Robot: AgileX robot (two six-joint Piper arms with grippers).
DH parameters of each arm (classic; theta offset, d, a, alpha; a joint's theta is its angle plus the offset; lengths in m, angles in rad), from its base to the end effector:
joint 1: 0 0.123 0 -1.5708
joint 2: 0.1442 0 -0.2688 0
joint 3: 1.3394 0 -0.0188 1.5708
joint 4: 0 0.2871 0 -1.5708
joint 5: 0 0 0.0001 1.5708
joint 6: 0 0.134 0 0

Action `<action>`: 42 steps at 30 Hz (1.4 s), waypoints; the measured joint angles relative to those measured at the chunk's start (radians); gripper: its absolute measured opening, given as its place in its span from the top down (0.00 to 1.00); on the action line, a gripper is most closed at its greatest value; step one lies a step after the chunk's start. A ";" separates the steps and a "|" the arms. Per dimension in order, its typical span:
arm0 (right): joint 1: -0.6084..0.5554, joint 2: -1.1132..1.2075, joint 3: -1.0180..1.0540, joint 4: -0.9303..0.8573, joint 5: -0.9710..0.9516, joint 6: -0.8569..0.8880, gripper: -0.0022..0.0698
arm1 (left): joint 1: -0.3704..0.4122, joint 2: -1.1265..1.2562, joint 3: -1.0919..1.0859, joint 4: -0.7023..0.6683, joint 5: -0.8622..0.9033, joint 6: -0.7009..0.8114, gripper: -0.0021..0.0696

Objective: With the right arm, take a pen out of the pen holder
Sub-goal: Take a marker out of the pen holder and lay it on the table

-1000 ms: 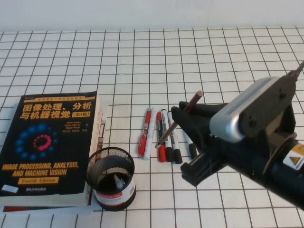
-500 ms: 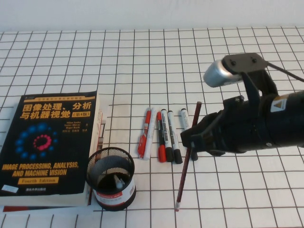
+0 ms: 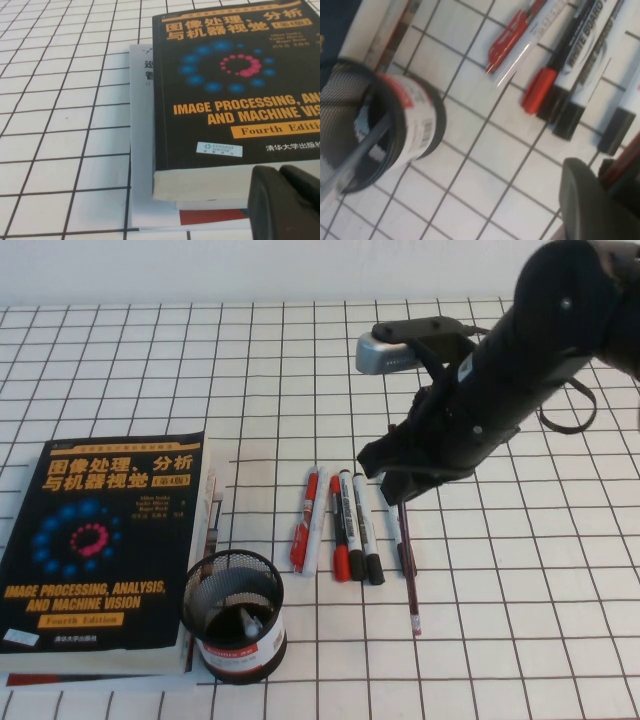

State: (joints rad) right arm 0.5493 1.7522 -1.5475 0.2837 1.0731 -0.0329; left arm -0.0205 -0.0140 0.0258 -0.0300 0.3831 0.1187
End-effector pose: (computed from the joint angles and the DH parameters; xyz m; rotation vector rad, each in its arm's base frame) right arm 0.3440 0.2492 0.2429 -0.6851 2.7161 0.5125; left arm 0.1460 -0.0045 0.1576 0.1122 1.8751 0.0378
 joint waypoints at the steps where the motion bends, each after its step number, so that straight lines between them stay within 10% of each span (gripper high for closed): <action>1: -0.008 0.038 -0.052 0.000 0.032 0.002 0.92 | 0.000 0.000 0.000 0.000 0.000 0.000 0.98; 15: -0.067 0.430 -0.472 0.027 0.152 0.002 0.92 | 0.000 0.000 0.000 0.000 0.000 0.000 0.98; 32: -0.104 0.547 -0.522 0.062 0.143 0.021 0.92 | 0.000 0.000 0.000 0.000 0.000 0.000 0.98; 42: -0.108 0.547 -0.522 0.058 0.113 0.017 0.50 | 0.000 0.000 0.000 0.000 0.000 0.000 0.98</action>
State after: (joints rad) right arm 0.4409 2.2988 -2.0692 0.3415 1.1860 -0.0156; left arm -0.0205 -0.0140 0.0258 -0.0300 0.3831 0.1187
